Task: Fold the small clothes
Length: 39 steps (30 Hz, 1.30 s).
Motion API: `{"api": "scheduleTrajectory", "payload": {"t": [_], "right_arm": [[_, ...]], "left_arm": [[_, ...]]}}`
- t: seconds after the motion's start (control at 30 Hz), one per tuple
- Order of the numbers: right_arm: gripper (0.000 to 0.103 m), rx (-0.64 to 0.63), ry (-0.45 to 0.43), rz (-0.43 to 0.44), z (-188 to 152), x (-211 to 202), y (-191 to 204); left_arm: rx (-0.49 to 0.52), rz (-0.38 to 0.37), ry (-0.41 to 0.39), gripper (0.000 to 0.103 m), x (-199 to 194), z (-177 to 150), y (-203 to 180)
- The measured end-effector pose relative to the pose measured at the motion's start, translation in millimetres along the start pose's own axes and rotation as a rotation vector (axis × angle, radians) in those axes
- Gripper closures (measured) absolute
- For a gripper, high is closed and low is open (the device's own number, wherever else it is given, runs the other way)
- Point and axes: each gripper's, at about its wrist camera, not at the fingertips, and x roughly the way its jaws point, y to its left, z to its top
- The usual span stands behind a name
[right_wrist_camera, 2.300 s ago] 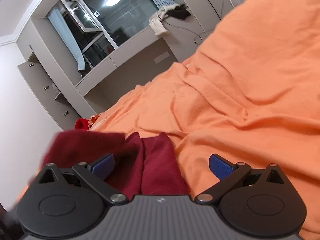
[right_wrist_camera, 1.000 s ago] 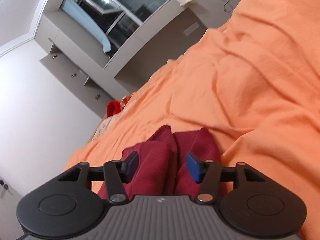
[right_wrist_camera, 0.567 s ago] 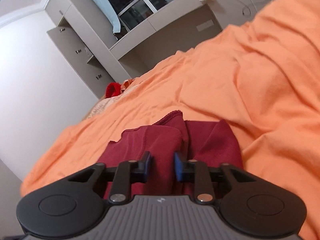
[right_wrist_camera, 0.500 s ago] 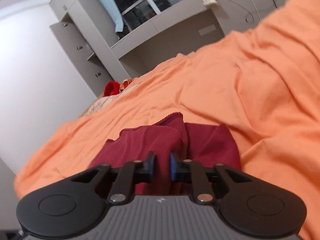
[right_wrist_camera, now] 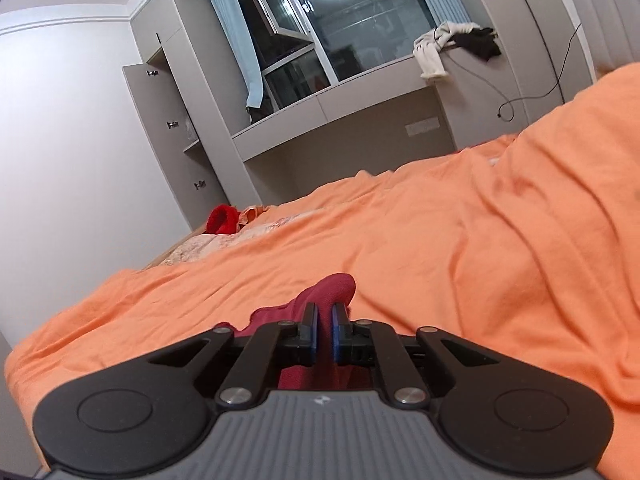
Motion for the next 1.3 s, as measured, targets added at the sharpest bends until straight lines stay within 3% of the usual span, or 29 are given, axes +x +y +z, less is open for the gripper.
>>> {"api": "scheduleTrajectory", "payload": {"t": [0.23, 0.4, 0.57, 0.77, 0.83, 0.87, 0.93, 1.0, 1.1, 1.3], "right_arm": [[0.095, 0.032, -0.009, -0.047, 4, -4, -18], [0.092, 0.07, 0.032, -0.078, 0, 1, -31], [0.088, 0.098, 0.045, -0.091, 1, -5, -34], [0.065, 0.098, 0.105, -0.103, -6, -9, -38], [0.049, 0.081, 0.121, -0.107, -9, -11, -37], [0.044, 0.074, 0.127, -0.109, -10, -13, -37], [0.021, 0.068, 0.134, -0.117, -14, -17, -39], [0.013, 0.065, 0.135, -0.135, -16, -20, -42], [0.009, 0.079, 0.138, -0.158, -19, -26, -49], [0.003, 0.112, 0.13, -0.157, -24, -35, -53]], "left_arm": [[-0.107, -0.045, 0.048, 0.087, 24, 1, -9], [-0.135, -0.06, 0.093, 0.086, 36, -6, -10], [-0.17, -0.094, 0.115, 0.08, 37, -5, -3], [-0.234, -0.145, 0.13, 0.068, 35, -1, 9], [-0.261, -0.164, 0.135, 0.061, 34, 0, 12], [-0.275, -0.172, 0.139, 0.056, 33, 1, 14], [-0.287, -0.178, 0.151, 0.041, 31, 6, 15], [-0.286, -0.158, 0.147, 0.019, 23, 13, 13], [-0.27, -0.139, 0.112, 0.008, 7, 23, 9], [-0.223, -0.063, 0.057, 0.003, -16, 39, 18]]}}
